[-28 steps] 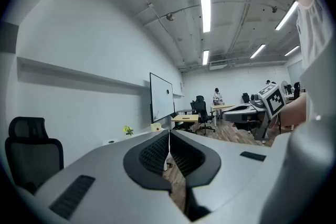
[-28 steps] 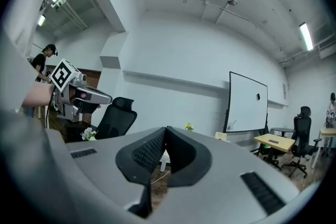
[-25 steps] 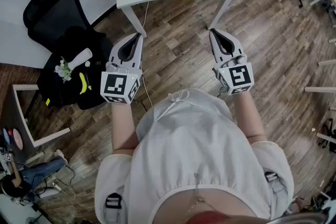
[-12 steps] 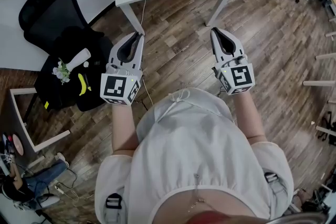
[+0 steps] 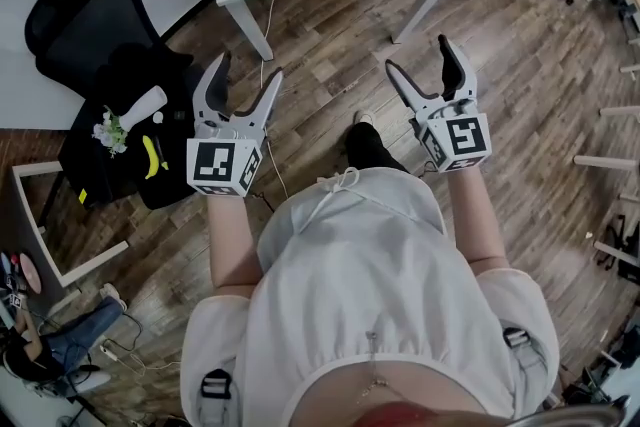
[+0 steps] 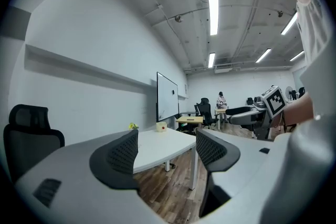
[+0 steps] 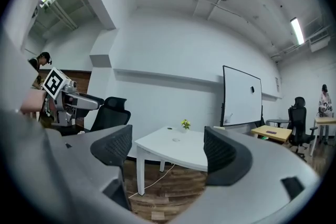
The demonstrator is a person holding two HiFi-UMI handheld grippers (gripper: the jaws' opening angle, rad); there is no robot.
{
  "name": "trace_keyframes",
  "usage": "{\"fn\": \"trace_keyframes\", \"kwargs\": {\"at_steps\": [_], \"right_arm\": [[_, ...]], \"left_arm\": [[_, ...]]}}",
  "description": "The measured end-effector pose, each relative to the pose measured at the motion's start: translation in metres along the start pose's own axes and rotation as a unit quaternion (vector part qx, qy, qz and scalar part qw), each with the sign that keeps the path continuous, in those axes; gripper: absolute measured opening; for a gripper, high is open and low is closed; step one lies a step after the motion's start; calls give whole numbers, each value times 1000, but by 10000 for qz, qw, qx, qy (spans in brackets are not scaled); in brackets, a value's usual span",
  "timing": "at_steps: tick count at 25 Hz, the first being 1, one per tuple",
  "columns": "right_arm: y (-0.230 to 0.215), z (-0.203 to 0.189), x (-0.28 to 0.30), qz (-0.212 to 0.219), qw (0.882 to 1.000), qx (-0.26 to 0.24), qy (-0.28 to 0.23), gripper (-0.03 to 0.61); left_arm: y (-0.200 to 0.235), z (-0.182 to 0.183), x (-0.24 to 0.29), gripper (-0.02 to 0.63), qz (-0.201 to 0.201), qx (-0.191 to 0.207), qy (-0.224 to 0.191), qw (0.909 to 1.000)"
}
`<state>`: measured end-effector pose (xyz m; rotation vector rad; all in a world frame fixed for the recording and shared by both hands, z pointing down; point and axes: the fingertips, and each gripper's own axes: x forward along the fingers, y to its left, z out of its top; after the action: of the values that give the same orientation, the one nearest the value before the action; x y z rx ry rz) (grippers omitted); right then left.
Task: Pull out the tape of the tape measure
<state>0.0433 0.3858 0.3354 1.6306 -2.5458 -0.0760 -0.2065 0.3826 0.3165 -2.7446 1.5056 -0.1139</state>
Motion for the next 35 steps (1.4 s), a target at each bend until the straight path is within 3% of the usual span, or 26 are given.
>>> {"fn": "trace_keyframes", "kwargs": {"at_steps": [7,19,28,35], "right_arm": [[-50,-18,73,474,9988,123,-21,425],[-189,-36,203,1127,9934,152,131,417],[-236,-74,281,1273,9892,320,659,408],[-248,-87,349,1260,9870,300,946,408]], "left_arm": [[20,-15,67,341,410,-32,345,9986],[38,-29,254,341,867,-150,768,9932],[70,-61,335,341,957,-202,1322,9864],[117,-84,394,341,759,-272,1522,9851]]}}
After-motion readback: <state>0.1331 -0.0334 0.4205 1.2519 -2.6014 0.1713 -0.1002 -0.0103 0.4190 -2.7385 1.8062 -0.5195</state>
